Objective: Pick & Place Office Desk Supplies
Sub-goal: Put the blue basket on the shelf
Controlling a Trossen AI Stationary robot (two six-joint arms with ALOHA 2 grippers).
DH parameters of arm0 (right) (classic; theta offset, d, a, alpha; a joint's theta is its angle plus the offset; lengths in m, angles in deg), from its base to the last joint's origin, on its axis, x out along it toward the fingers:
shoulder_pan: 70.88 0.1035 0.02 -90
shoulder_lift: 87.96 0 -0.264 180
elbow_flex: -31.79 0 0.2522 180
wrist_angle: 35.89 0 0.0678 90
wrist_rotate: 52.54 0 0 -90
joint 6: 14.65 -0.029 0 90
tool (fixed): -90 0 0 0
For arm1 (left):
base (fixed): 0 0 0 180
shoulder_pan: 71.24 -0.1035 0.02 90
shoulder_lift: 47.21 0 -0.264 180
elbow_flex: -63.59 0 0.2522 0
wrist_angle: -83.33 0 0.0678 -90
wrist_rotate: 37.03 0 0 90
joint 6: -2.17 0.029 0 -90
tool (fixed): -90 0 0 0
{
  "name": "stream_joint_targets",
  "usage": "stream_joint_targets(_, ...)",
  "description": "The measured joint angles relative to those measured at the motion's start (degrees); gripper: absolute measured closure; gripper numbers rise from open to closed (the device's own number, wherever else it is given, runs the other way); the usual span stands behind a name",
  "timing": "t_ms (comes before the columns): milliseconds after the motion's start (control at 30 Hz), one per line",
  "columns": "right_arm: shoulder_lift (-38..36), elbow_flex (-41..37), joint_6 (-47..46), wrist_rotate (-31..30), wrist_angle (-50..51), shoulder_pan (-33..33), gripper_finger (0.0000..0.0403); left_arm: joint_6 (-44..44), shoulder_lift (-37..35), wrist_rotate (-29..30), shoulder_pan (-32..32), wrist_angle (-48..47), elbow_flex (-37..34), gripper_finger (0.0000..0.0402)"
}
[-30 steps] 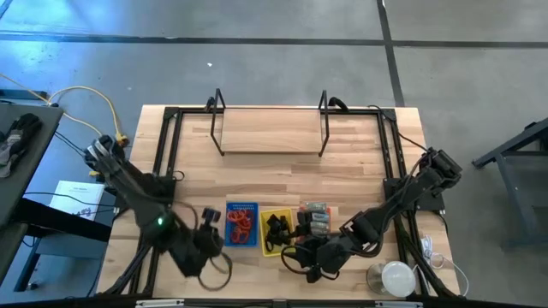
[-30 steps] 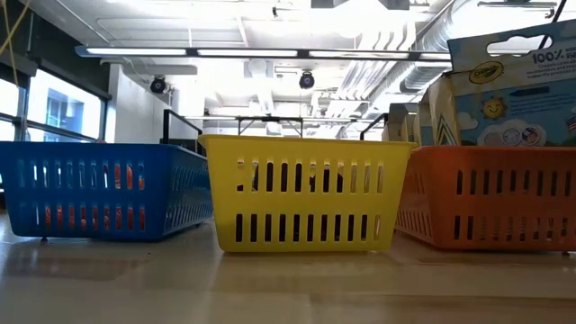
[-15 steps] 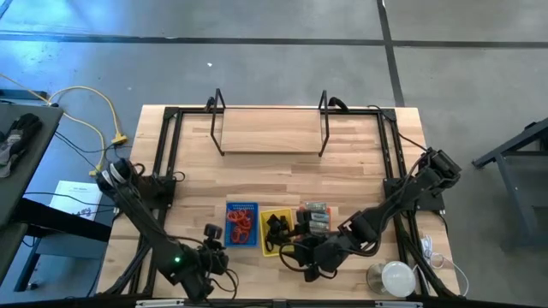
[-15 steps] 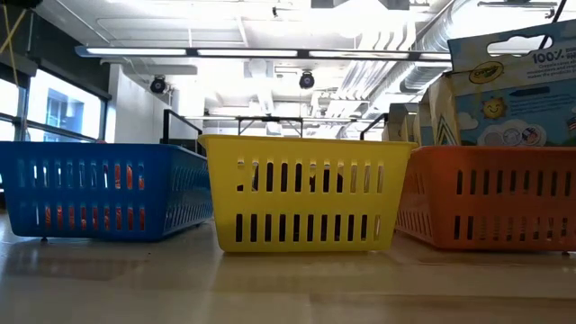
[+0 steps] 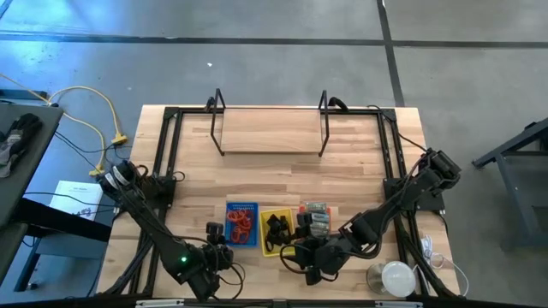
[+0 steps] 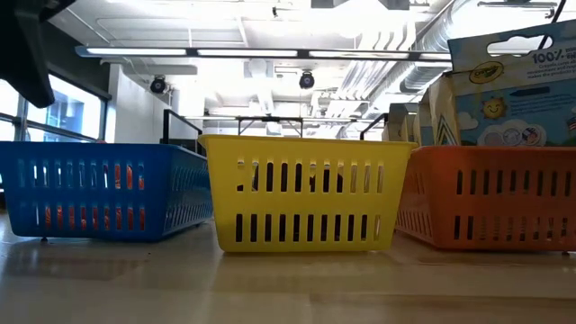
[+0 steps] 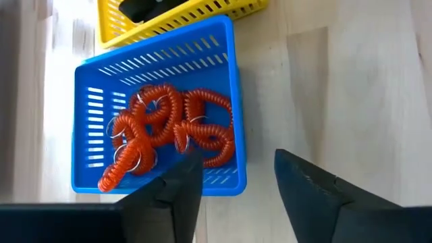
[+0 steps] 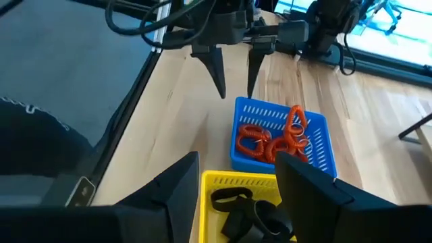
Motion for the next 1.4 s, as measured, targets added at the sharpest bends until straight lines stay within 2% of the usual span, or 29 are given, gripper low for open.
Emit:
stream_joint_targets(100,0.0,0.0,-1.3,0.1,0.6,0.0,0.022,0.0,0.1,-0.2,-0.6,0.0,0.0,0.0215)
stream_joint_targets(333,0.0,0.0,-2.5,0.1,1.2,0.1,0.022,0.1,2.6,-1.1,-3.8,0.3,-0.3,0.0212)
stream_joint_targets(700,0.0,0.0,-4.0,0.0,1.2,1.5,0.022,1.4,5.6,-9.1,-8.2,0.6,-0.3,0.022)
stream_joint_targets(833,0.0,0.0,-4.0,-0.1,1.2,2.2,0.022,4.1,5.6,-9.3,-9.2,0.6,-0.3,0.0261)
stream_joint_targets(1067,0.0,0.0,-5.1,-0.1,1.2,2.6,0.022,5.6,5.6,-9.2,-10.0,0.5,-0.3,0.0387)
stream_joint_targets(1233,0.0,0.0,-4.9,-0.1,1.2,2.5,0.022,7.9,5.3,-4.7,-9.2,-1.6,0.2,0.0398)
stream_joint_targets(1400,0.0,0.0,-2.3,-0.3,1.2,2.2,0.022,10.1,3.0,-2.9,-9.3,-10.6,4.1,0.0399)
